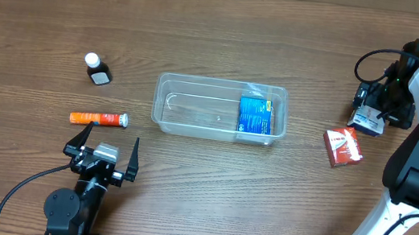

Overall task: Pack container
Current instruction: 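Move the right gripper back and grasp the white box, then carry the white box into the container beside the blue box, release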

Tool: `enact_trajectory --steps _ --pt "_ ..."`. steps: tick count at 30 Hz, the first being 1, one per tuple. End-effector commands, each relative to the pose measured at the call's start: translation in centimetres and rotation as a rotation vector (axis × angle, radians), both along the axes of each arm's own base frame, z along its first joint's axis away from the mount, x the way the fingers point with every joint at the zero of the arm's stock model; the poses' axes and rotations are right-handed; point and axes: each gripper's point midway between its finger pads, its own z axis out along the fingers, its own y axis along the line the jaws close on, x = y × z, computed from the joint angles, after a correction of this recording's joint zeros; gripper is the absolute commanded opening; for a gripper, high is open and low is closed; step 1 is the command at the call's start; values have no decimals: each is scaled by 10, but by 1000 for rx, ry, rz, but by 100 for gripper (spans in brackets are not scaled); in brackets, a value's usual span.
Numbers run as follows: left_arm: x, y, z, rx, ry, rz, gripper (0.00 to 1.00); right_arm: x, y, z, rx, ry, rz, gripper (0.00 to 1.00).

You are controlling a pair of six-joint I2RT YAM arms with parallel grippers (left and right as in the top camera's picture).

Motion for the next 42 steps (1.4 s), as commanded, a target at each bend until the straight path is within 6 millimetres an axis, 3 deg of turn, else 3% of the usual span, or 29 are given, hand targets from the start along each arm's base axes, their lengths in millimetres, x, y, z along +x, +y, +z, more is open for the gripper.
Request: enact_trajectory --steps 1,6,15,19,22,25,27,31,33,39,42 --pt "0 0 0 -10 -3 0 100 3 -3 -3 -8 -3 5 96" --pt "0 0 0 -10 -3 0 100 5 5 -3 37 -14 5 70" --pt "0 0 0 -10 -3 0 100 1 13 5 84 -4 -8 68" --pt "0 0 0 -10 -3 0 100 13 20 45 115 -92 -1 69" --pt "0 0 0 -10 -3 0 100 22 33 92 178 -180 15 69" --pt "0 0 0 -10 -3 0 100 24 65 147 297 -276 85 69" --pt "0 0 0 -10 -3 0 100 22 86 173 353 -319 132 69" --pt "0 0 0 -10 -3 0 100 6 135 217 426 -378 231 69" --pt "0 0 0 -10 -3 0 100 -10 172 236 470 -382 307 69" --pt "0 0 0 -10 -3 0 100 -45 250 236 518 -279 480 69" --pt "0 0 0 -10 -3 0 100 -55 270 221 462 -212 484 69"
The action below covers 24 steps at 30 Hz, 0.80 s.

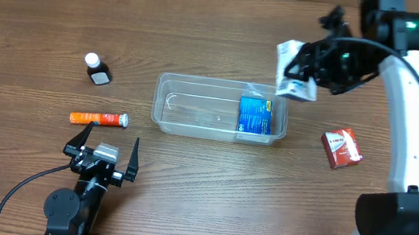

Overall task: Pack container
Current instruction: 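Carry the white box into the container beside the blue box, release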

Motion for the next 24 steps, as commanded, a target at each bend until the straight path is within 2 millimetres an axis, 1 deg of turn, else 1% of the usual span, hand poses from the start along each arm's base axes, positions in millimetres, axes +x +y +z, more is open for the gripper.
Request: enact_trajectory --steps 1,4,7,8,10,12,13,16,24 --pt "0 0 0 -10 -3 0 100 -15 18 -7 -65 25 4 69" --pt "0 0 0 -10 -3 0 100 -26 29 -34 -137 89 -7 69" --pt "0 0 0 -10 -3 0 100 -31 36 -60 -194 128 -42 69" --pt "0 0 0 -10 -3 0 100 -32 39 -72 -213 140 -63 69" --pt "0 0 0 -10 -3 0 100 -33 44 -85 -223 145 -74 69" --pt "0 0 0 -10 -3 0 100 -33 43 -97 -266 142 -104 69" --pt "0 0 0 -10 -3 0 100 -31 39 -104 -316 129 -130 69" --pt "0 0 0 -10 -3 0 100 -31 36 -111 -380 109 -160 69" --pt "0 0 0 -10 -3 0 100 -38 33 -136 -421 126 -170 69"
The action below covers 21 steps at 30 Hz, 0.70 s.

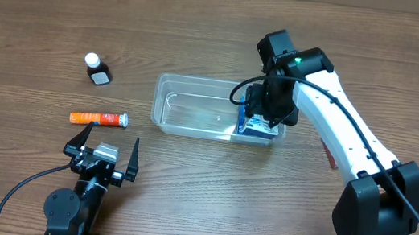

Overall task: Pack container
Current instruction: 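Carry the white box into the container beside the blue box, release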

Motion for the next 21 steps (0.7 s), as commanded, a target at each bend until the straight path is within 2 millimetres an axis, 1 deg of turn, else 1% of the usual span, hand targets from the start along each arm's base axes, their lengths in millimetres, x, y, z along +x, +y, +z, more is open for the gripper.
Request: enact_trajectory --steps 1,3,8,15,19,21 --pt "0 0 0 -10 -3 0 100 -6 -7 -6 -29 -9 -14 69" --pt "0 0 0 -10 -3 0 100 -5 -7 -10 -30 -13 -14 69" --pt "0 0 0 -10 -3 0 100 2 -4 -9 -17 -44 -7 70" --pt "0 0 0 -10 -3 0 100 9 -4 -8 -26 -77 13 70" --pt "0 0 0 -10 -3 0 100 10 -4 -8 -25 -80 20 92" --pt "0 0 0 -10 -3 0 100 10 -4 -8 -25 -80 20 95"
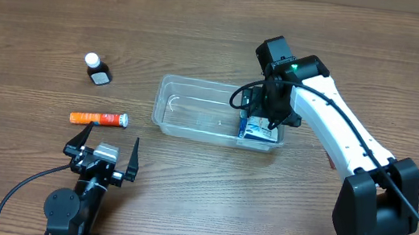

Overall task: Pack container
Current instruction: 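Carry the white box into the container beside the blue box, release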

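The clear plastic container [194, 111] lies at the table's middle. My right gripper [262, 121] reaches down into its right end, over a white-and-blue box [261, 132] resting there on a blue packet. The wrist hides the fingers, so their state is unclear. An orange tube [99, 118] lies left of the container, and a small dark bottle with a white cap [96, 70] stands further back left. My left gripper [104, 155] sits open near the front edge, just below the tube, holding nothing.
The right arm [344, 143] stretches across the table's right side and covers the spot where a red box lay. Bare wooden tabletop [221, 30] surrounds the container.
The right gripper stays down in the container's right end, shifted slightly toward the front. The container has slid a little. The left arm has not moved.
The right gripper was at the far right edge on a white-and-blue box beside a red box. Then it held that box in the air behind the container's right end. Then it was lowered into the container over the blue packet, where it stays.
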Tool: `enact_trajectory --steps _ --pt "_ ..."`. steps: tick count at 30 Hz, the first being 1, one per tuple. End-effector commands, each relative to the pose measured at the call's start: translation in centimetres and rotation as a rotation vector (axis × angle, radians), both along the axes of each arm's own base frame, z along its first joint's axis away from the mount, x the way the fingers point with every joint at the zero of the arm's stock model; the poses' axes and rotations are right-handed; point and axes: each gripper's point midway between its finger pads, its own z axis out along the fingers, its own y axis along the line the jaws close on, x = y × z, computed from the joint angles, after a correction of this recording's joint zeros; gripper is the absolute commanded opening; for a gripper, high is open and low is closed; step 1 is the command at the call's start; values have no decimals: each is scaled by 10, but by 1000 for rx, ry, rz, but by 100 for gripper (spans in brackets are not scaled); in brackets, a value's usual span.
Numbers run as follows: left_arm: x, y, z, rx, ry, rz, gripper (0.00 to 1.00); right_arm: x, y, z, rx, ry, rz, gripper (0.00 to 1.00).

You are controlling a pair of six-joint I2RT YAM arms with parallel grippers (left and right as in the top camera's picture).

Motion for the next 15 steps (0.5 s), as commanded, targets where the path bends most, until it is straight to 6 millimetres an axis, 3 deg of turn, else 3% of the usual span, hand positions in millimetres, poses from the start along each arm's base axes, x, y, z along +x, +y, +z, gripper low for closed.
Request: enact_trajectory --steps 1,5,7,8,10,12,15 --pt "0 0 0 -10 -3 0 100 0 0 9 2 -29 6 95" --pt "0 0 0 -10 -3 0 100 -6 0 12 3 -2 9 95" --pt "0 0 0 -10 -3 0 100 -10 -1 16 4 16 9 87" --pt "0 0 0 -10 -3 0 100 -12 1 18 13 29 10 76" --pt "0 0 0 -10 -3 0 100 -16 2 18 24 45 12 34" --pt "0 0 0 -10 -3 0 100 -16 4 18 32 46 12 27" --pt "0 0 0 -10 -3 0 100 -14 5 18 36 38 9 25"
